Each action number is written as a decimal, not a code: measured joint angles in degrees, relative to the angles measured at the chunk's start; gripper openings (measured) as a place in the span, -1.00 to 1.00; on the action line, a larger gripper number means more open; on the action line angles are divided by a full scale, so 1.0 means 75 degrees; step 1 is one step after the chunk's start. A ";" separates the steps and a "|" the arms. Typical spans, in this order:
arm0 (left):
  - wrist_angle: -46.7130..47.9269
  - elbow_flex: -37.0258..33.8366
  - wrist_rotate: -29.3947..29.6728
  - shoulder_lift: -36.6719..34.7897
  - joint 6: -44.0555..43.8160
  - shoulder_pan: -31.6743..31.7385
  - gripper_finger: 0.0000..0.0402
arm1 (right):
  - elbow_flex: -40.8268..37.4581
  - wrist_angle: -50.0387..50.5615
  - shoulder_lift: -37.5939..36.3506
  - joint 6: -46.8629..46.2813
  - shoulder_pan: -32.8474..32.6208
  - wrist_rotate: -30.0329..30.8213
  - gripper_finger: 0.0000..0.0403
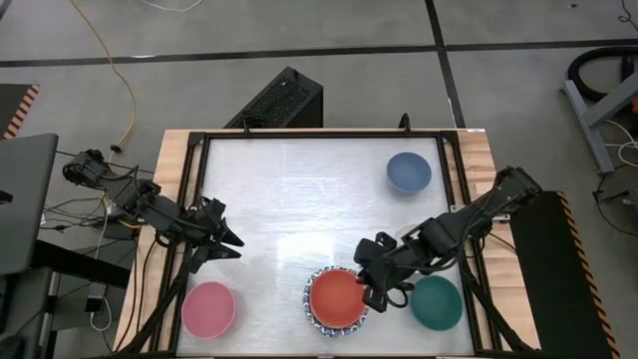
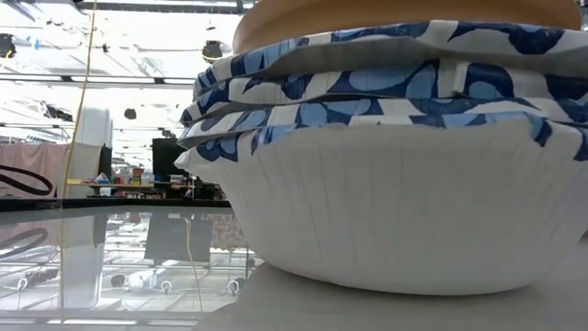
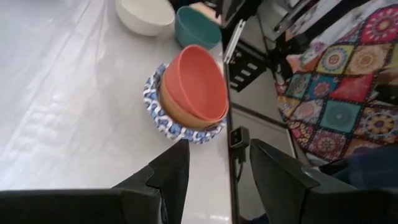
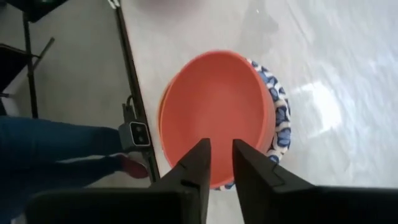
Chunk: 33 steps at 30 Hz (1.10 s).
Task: Nest bowls inside each other by size order
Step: Stack the orange bowl on top of the brown bowl
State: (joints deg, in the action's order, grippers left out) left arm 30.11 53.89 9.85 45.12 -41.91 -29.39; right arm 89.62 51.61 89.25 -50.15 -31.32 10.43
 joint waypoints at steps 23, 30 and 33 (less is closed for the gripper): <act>-0.0548 0.0000 0.0522 0.0000 0.0023 0.0000 -0.21 | -0.0006 0.1637 -0.1365 -0.1790 0.0103 0.0279 -0.92; -0.0756 0.0000 0.0580 0.0000 0.0044 0.0000 -0.21 | -0.0015 -0.1685 -0.1432 0.1971 -0.0460 0.1051 -0.92; -0.0902 0.0000 0.0669 0.0000 0.0414 0.0000 -0.21 | -0.0017 -0.2292 -0.1780 0.3229 -0.0446 0.0673 -0.93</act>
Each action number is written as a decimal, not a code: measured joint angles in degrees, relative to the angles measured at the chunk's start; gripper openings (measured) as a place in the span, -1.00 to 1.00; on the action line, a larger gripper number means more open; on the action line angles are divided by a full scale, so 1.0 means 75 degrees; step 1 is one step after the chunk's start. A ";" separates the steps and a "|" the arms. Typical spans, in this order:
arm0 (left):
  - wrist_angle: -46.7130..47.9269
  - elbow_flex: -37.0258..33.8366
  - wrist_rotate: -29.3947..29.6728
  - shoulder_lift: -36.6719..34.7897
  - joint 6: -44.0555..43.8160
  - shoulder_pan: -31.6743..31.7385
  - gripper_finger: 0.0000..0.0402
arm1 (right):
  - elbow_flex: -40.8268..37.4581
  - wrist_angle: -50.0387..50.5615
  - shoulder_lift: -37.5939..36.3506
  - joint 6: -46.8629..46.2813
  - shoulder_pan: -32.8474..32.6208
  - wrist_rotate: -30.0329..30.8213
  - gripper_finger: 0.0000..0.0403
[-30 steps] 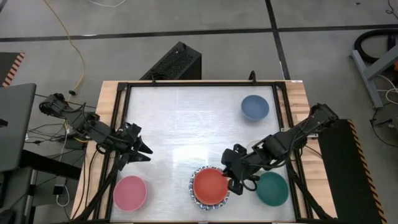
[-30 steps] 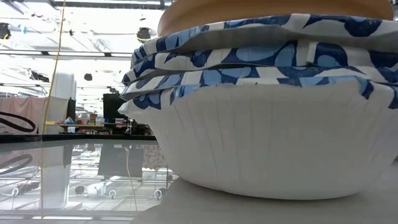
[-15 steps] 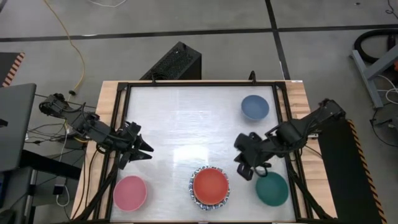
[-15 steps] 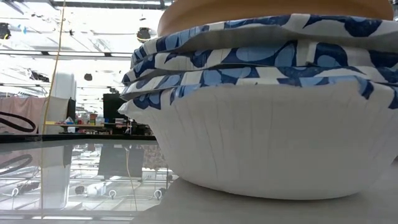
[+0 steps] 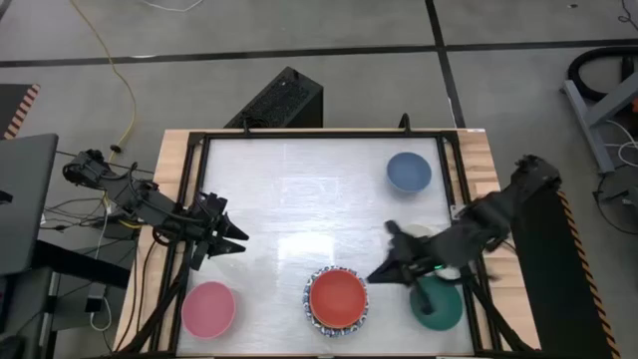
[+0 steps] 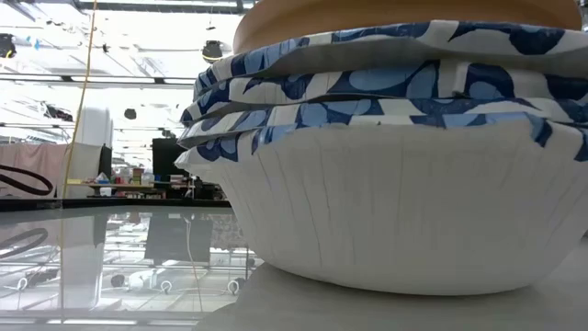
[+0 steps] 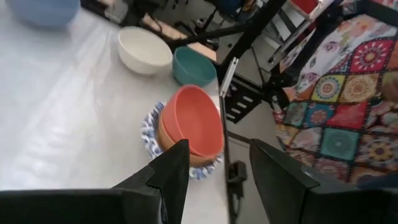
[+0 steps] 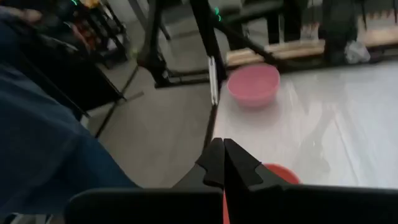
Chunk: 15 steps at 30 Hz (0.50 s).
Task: Nest bowls inside each other by size order
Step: Stack the orange bowl on top of the brown bowl
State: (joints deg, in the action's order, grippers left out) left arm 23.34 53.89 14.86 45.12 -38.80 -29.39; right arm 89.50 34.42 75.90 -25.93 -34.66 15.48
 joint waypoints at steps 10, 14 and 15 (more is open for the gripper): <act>-0.1114 0.0000 0.0533 -0.0089 0.0807 0.0155 -0.22 | -0.0859 0.0649 -0.2246 0.0525 0.0771 0.0360 -0.93; -0.1201 0.0000 0.0530 -0.0273 0.0812 0.0388 -0.22 | -0.2087 0.0255 -0.3294 0.0058 0.0849 0.0382 -0.93; -0.1173 0.0000 0.0538 -0.0322 0.0812 0.0442 -0.22 | -0.2535 -0.0079 -0.3561 -0.0119 0.0844 0.0374 -0.93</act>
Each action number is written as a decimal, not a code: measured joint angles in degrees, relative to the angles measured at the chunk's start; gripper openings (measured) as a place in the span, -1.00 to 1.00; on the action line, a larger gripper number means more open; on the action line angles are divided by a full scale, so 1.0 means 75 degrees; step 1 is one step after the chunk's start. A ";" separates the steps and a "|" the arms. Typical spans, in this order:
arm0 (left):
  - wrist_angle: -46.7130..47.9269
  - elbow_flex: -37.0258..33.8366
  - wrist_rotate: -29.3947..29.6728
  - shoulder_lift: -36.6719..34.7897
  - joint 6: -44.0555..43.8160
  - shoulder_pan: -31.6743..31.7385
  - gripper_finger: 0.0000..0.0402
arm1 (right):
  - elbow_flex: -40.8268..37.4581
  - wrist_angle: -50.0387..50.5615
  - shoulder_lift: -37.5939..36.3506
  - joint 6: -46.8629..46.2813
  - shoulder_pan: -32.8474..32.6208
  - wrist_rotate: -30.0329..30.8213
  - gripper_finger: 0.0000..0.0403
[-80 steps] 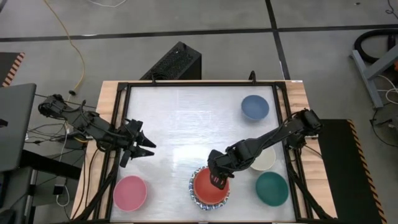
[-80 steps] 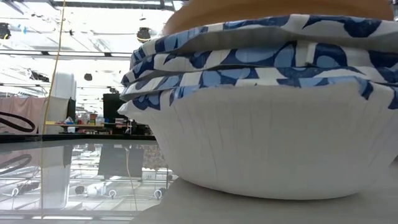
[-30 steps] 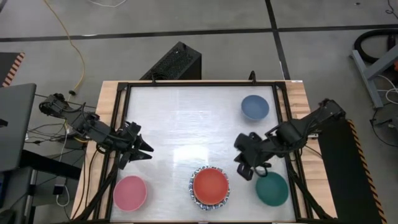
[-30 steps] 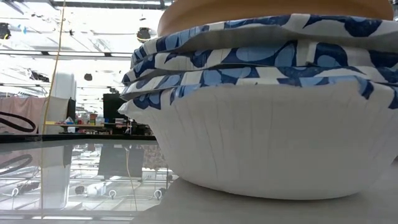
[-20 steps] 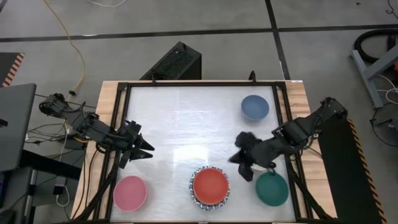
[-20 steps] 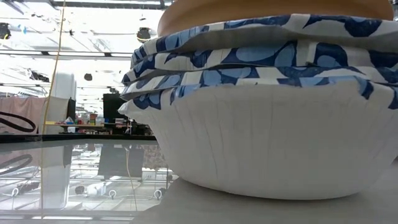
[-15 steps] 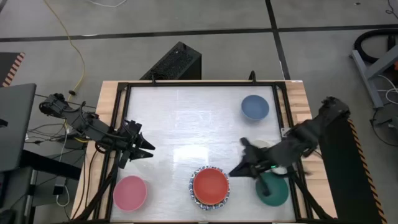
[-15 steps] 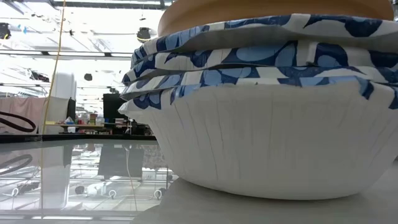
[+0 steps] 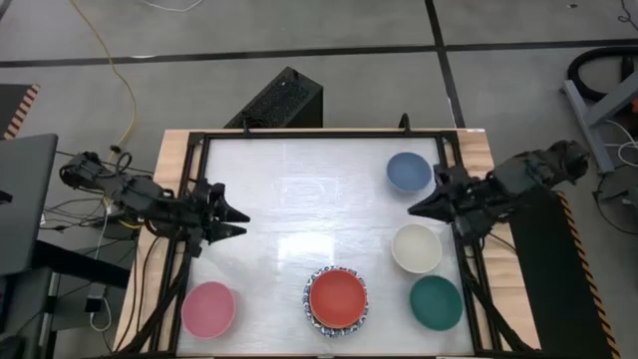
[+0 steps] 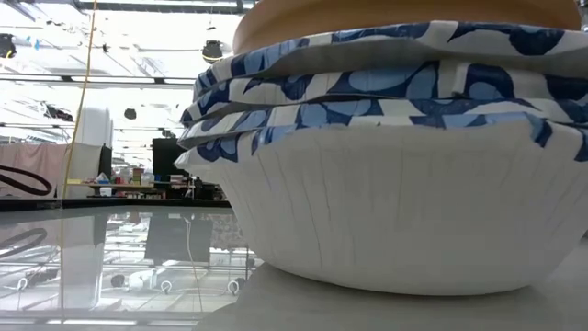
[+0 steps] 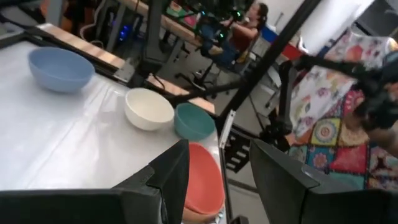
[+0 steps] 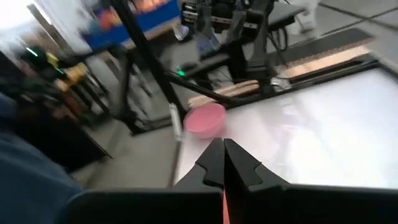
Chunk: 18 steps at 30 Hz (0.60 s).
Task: Nest bowls inside each other by size order
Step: Stack the orange bowl on top of the brown bowl
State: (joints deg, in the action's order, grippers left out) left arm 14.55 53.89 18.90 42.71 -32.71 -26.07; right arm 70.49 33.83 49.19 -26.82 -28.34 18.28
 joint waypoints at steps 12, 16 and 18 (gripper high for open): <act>0.0021 0.0000 0.0188 -0.0260 -0.0189 0.0377 -0.22 | -0.4686 -0.4111 -0.1319 -0.3593 -0.0074 -0.0073 -0.95; 0.0322 0.0000 0.0189 -0.0214 -0.0380 0.0377 -0.22 | -0.4815 -0.4764 -0.0612 -0.3835 -0.0261 -0.0359 -0.97; 0.0566 0.0000 0.0186 -0.0191 -0.0415 0.0380 -0.22 | -0.4814 -0.5410 -0.0173 -0.3848 -0.0323 -0.0548 -0.97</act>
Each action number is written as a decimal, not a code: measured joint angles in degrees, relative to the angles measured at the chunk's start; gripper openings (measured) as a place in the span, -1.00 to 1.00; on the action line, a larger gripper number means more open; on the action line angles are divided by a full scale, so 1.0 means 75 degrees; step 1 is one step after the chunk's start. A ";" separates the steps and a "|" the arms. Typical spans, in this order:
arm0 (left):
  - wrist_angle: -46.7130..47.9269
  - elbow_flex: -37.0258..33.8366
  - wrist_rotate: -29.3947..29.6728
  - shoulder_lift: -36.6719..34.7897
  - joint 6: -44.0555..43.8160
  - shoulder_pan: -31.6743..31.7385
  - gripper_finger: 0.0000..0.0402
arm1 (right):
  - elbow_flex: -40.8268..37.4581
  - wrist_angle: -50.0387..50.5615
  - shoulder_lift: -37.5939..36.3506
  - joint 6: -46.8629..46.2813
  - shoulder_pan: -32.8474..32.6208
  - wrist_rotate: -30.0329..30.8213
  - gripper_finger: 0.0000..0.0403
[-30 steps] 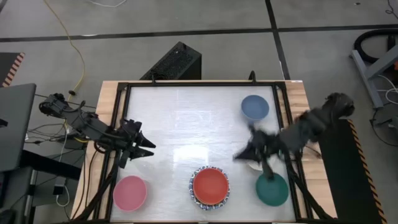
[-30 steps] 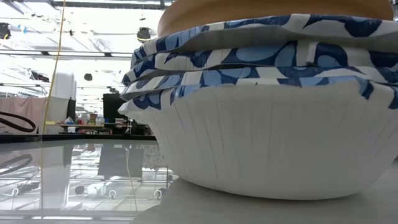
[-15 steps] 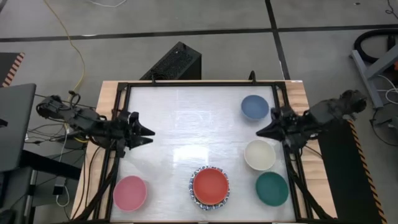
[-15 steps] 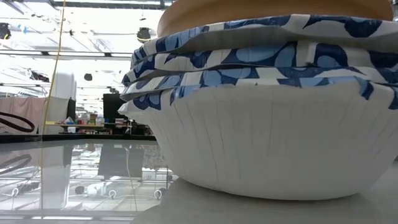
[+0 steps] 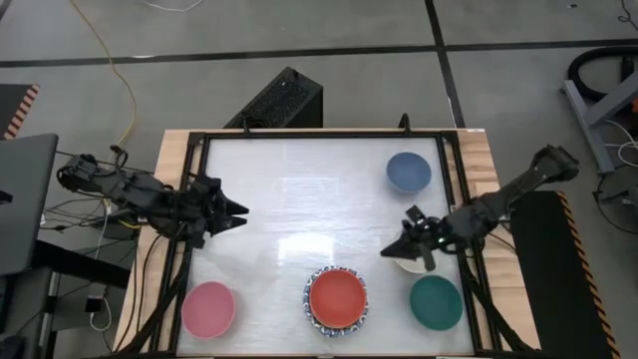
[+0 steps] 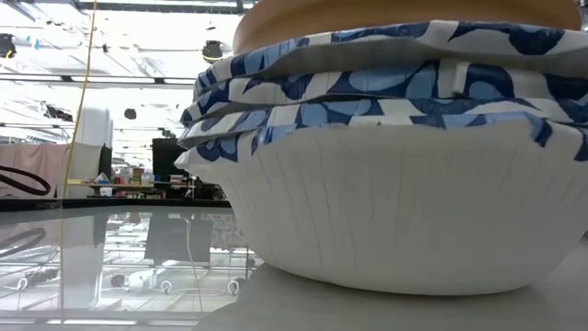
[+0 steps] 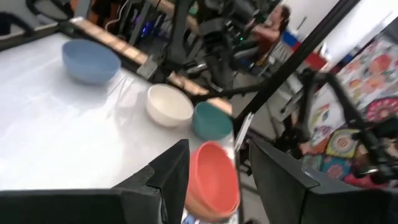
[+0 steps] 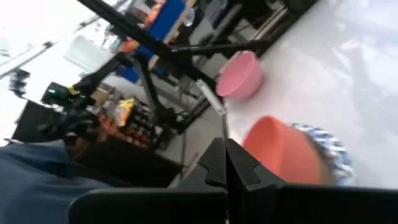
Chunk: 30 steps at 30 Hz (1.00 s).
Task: Nest bowls inside each other by size order
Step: Stack the orange bowl on top of the brown bowl
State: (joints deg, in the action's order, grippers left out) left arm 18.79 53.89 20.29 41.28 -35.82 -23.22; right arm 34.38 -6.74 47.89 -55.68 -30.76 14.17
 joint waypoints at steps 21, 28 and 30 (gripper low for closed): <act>0.1770 -0.0003 -0.0526 0.0096 -0.0912 0.0003 -0.22 | 0.0550 -0.1710 0.3823 -0.0592 0.0785 -0.2314 -0.98; 0.2839 -0.0003 -0.1069 0.0502 -0.1096 -0.0003 -0.22 | 0.0553 -0.1025 0.3871 -0.0572 0.0932 -0.2323 -0.98; 0.3120 -0.0003 -0.1206 0.0673 -0.1187 -0.0003 -0.22 | 0.0553 -0.0743 0.3871 -0.0577 0.0982 -0.2323 -0.98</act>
State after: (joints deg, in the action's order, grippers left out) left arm 42.19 53.87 11.25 46.33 -44.73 -23.24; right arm 38.52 -12.31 76.93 -60.01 -23.40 -3.25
